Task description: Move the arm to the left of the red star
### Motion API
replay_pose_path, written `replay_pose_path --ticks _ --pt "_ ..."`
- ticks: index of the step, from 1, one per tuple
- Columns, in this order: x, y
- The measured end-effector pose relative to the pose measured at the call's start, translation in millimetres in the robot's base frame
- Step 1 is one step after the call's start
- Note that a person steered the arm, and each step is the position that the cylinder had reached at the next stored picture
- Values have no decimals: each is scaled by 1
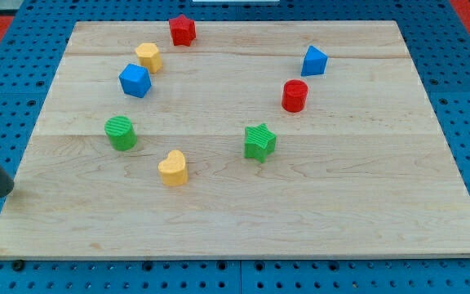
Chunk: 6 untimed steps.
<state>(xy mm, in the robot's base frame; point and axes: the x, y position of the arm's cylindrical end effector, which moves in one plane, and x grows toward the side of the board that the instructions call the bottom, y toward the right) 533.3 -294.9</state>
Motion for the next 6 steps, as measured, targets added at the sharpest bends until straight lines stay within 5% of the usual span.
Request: replay_pose_path --ticks 2,3,5,6 --pt "-42 4" --pt "-95 -9" --pt "-248 71" --pt "-280 87"
